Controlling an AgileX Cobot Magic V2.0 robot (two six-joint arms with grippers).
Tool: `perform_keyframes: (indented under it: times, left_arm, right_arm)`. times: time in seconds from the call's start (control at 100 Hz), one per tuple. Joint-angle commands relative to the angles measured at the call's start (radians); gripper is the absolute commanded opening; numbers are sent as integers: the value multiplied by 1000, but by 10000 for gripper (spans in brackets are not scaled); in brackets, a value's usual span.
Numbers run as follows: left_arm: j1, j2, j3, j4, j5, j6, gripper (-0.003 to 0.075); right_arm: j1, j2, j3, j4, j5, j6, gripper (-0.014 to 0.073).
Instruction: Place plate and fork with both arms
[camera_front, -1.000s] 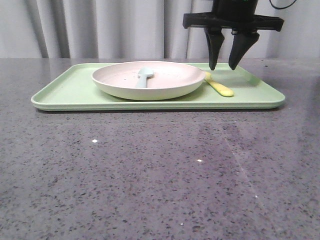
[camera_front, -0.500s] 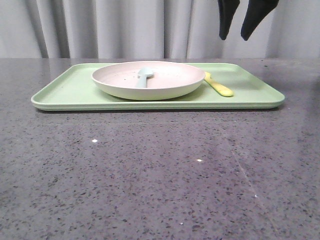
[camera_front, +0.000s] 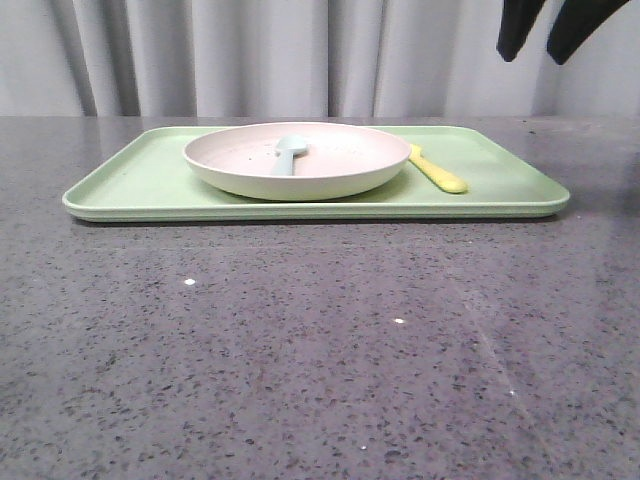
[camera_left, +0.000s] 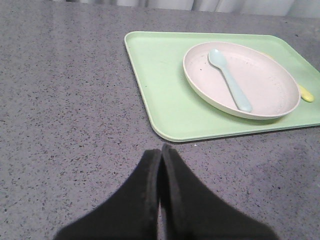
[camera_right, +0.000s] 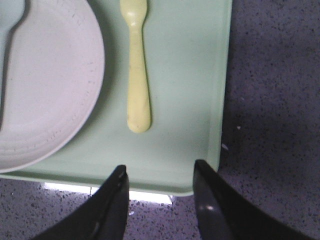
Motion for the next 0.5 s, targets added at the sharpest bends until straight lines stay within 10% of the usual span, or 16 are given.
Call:
perform_keyframes:
  times: [0.0,0.49]
  left_arm:
    - [4,2,-30,-17,-80,-6,-20]
    - [4,2,-30,-17,-80,-6,-20]
  right_arm:
    - [-4,-103,48,-10,-86,-4,328]
    - [-4,-486,445,-17,-344,-4,307]
